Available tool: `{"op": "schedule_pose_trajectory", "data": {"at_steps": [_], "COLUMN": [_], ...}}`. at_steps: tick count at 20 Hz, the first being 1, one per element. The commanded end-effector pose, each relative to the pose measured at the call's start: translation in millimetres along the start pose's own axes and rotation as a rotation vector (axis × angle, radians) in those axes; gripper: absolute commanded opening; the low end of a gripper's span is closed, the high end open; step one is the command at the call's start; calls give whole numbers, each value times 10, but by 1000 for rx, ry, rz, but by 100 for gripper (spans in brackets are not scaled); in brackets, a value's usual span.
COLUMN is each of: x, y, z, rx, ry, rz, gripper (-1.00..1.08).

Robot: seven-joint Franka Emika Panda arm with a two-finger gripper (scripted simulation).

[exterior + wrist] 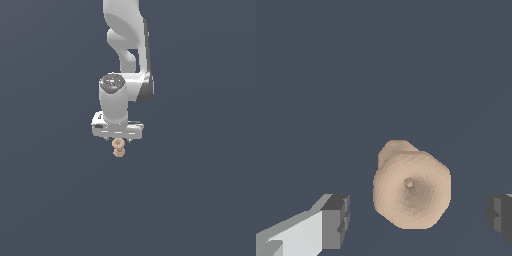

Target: Pick up the object and move it to a goal position.

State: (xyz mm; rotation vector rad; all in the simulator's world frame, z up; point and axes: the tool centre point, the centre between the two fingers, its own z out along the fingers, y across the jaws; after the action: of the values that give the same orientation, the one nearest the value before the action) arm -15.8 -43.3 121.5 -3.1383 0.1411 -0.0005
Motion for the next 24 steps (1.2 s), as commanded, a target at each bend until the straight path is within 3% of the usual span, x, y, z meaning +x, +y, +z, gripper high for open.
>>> {"op": "schedule_pose_trajectory", "data": {"at_steps": [1, 14, 15, 24], "x": [-4, -7, -7, -7], "y": [3, 12, 12, 12], "z": [60, 490, 490, 490], "rx": [0, 0, 0, 0], "ry": [-1, 0, 0, 0], "rz": [1, 3, 3, 3], "gripper": [100, 100, -100, -100]}}
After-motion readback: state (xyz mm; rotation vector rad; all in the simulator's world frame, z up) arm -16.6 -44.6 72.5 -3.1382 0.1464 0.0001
